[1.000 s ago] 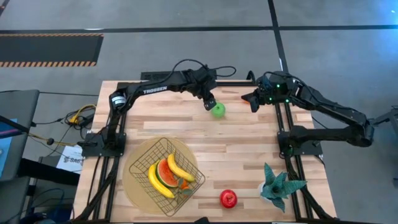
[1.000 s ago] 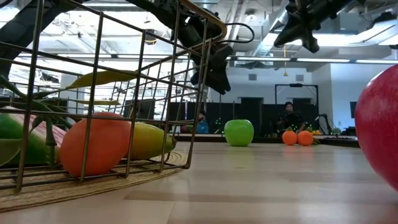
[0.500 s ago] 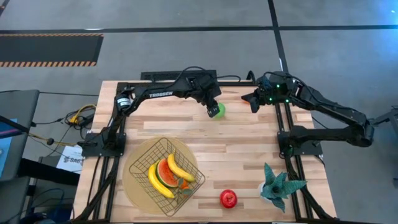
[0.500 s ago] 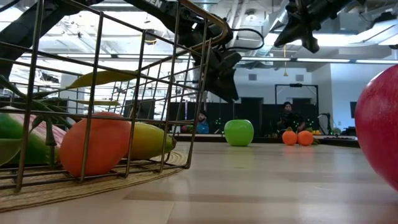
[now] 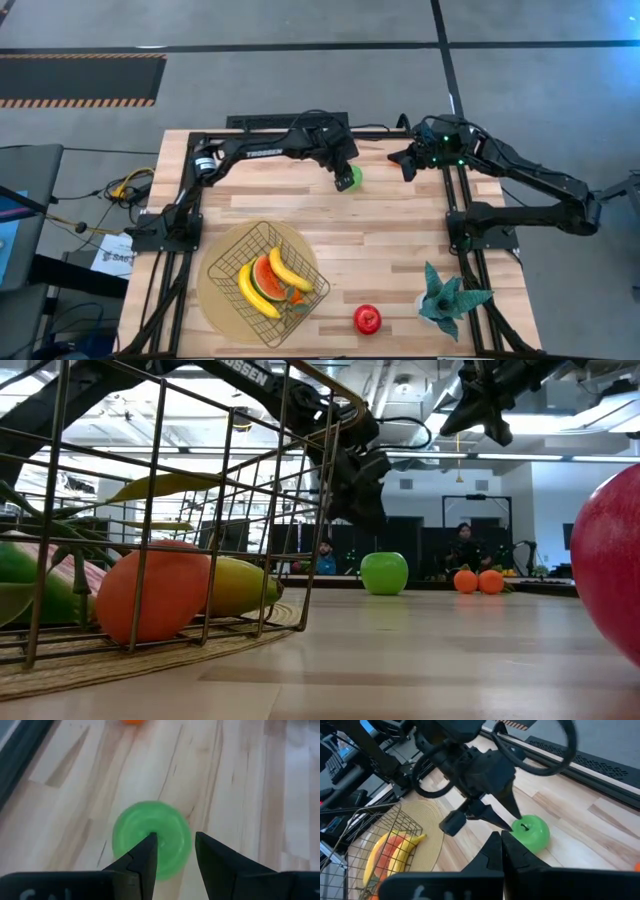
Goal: Build produce basket
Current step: Put the green apple into the gold wire basket
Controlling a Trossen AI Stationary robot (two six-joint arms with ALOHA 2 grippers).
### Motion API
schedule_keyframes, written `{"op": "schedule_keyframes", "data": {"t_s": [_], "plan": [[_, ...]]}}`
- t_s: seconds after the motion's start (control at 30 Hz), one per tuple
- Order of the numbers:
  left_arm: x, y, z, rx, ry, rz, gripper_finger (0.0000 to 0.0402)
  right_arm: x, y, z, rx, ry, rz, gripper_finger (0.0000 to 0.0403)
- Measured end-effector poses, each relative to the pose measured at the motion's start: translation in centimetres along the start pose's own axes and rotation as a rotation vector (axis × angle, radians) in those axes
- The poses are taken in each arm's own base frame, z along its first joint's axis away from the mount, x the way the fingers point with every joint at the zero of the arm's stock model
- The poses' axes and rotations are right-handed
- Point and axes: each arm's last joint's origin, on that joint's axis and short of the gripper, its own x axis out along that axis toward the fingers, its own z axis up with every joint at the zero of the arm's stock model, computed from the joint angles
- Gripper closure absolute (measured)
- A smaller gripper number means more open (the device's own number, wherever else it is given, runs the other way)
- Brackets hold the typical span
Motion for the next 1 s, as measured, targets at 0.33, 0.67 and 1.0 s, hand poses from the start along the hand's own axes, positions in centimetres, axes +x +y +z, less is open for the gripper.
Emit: {"op": "schedule_keyframes", "data": {"t_s": [0.33, 0.67, 1.0], "plan": [[0.43, 0.23, -0.14, 0.016, 0.003, -0.013, 0.0283, -0.51, 0.06, 0.14, -0.010, -0.028, 0.007, 0.0400], [0.32, 0.85, -0.24, 0.043, 0.013, 0.035, 0.0283, -0.50, 0.07, 0.14, -0.012, -0.028, 0.008, 0.0400], [0.78, 0.94, -0.37, 0.031, 0.011, -0.065, 0.0283, -0.50, 0.07, 0.14, -0.012, -0.028, 0.008, 0.0399]]}}
